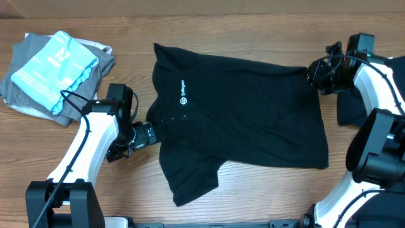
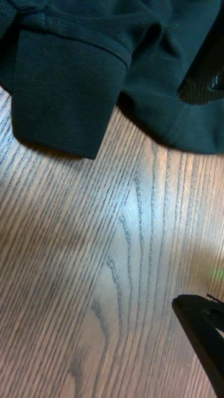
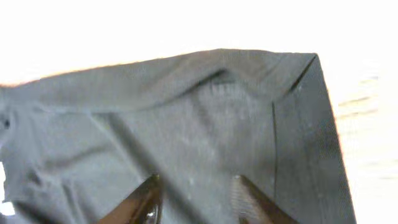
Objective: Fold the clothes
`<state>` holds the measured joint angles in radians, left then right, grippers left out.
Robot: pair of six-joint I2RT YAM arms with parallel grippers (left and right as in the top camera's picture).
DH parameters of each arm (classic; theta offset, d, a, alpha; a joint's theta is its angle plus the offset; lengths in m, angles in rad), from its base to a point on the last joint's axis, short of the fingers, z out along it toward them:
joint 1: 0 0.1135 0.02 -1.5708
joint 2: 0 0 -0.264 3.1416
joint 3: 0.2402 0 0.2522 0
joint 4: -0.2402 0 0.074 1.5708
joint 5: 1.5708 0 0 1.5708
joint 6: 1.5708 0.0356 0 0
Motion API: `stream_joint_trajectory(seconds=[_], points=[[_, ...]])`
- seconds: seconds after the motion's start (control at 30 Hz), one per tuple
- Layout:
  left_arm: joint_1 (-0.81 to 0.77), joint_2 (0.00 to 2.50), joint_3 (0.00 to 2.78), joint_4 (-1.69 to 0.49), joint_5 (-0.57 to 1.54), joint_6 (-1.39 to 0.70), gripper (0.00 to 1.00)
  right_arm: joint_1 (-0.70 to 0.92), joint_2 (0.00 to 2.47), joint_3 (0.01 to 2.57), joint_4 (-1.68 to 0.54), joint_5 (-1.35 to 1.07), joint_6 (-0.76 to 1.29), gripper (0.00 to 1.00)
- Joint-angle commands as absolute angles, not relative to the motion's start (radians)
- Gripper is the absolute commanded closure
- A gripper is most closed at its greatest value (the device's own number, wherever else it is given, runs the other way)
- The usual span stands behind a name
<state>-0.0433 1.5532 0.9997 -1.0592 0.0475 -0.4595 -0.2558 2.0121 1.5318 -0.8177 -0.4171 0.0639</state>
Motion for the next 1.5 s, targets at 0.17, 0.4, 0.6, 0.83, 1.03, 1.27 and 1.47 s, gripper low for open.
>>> stream_joint_trajectory(seconds=[0.17, 0.4, 0.6, 0.83, 1.03, 1.27, 1.47], points=[[-0.039, 1.544, 1.012, -1.061, 0.033, -0.441, 0.0, -0.179, 2.065, 1.549, -0.722, -0.247, 0.078, 0.85], [-0.039, 1.544, 1.012, -1.061, 0.033, -0.441, 0.0, -0.144, 2.105, 1.549, -0.627, -0.156, 0.079, 0.88], [-0.039, 1.544, 1.012, -1.061, 0.033, -0.441, 0.0, -0.143, 2.136, 1.548, -0.557, -0.146, 0.079, 0.88], [-0.039, 1.544, 1.012, -1.061, 0.033, -0.441, 0.0, -0.142, 2.204, 1.548, -0.405, -0.125, 0.079, 0.88], [-0.039, 1.544, 1.012, -1.061, 0.033, -0.441, 0.0, -0.142, 2.261, 1.548, -0.252, -0.078, 0.078, 0.88], [-0.039, 1.544, 1.011, -1.061, 0.033, -0.441, 0.0, -0.142, 2.3, 1.548, -0.131, -0.071, 0.079, 0.9], [-0.039, 1.544, 1.012, -1.061, 0.033, -0.441, 0.0, -0.147, 2.3, 1.612, -0.147, -0.101, 0.106, 0.87]])
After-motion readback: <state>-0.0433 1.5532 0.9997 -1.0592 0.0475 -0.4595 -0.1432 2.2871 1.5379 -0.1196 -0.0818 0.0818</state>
